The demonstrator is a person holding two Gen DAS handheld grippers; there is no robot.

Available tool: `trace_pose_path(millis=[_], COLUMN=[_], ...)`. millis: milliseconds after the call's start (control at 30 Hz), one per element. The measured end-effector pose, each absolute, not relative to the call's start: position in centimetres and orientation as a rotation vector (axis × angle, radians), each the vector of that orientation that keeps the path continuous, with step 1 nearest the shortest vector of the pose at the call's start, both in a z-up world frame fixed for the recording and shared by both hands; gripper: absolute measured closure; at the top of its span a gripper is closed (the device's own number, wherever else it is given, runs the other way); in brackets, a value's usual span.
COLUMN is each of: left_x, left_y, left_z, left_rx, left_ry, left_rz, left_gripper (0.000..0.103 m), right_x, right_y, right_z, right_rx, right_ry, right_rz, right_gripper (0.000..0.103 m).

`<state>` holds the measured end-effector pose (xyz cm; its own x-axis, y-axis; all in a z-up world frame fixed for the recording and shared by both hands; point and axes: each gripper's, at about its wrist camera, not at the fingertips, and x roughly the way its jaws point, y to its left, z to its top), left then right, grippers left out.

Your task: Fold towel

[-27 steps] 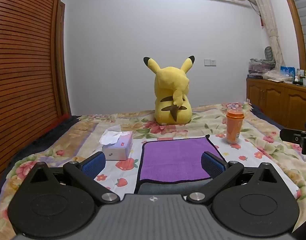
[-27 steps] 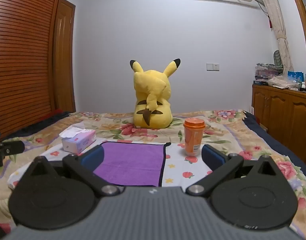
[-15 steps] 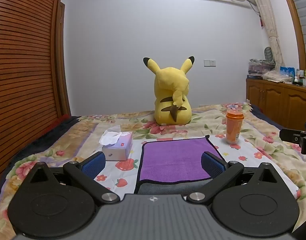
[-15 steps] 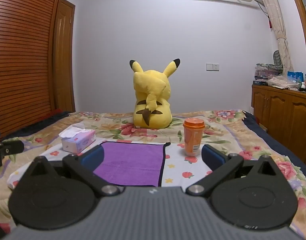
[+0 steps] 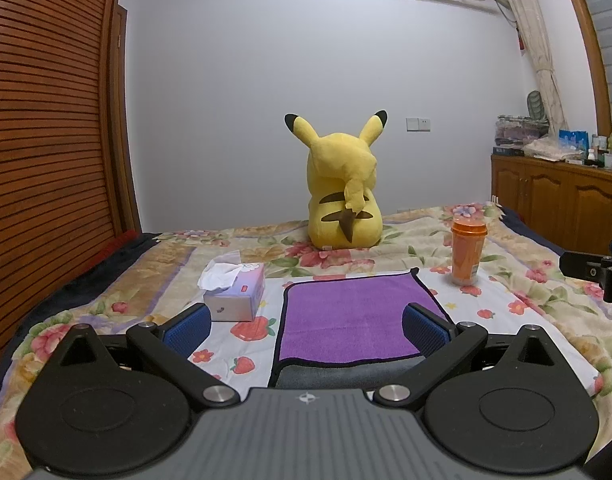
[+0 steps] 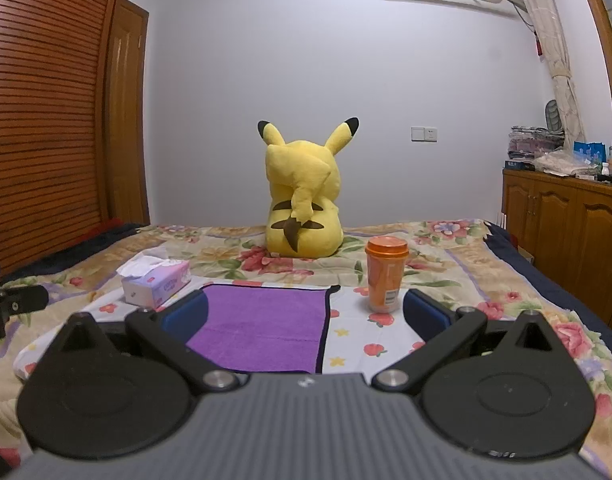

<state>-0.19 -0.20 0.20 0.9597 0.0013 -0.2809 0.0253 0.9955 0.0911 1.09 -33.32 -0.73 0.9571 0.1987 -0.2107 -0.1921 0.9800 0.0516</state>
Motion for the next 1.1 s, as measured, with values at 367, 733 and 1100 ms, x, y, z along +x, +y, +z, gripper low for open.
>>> trace_pose_path(millis=[367,733,1100], left_x=[-0.04,-0.03,-0.04], left_y=[-0.52,-0.56,-0.65], left_z=[-0.19,-0.32,-0.37], left_rx=[0.097,0.100,0.100], left_ry=[0.284,0.286,0.284], left_rz=[-0.013,-0.012,-0.013], left_gripper=[0.000,0.000,0.000], right_x=[1.20,1.15,1.16], right_y=[-33.28,-33.28,-33.33], right_z=[-0.63,-0.64,-0.67], right_rx=[0.027,0.027,0.028], right_ry=[0.215,0.214,0.213], right_rz=[0.198,0.198,0.198], right_gripper=[0.000,0.000,0.000])
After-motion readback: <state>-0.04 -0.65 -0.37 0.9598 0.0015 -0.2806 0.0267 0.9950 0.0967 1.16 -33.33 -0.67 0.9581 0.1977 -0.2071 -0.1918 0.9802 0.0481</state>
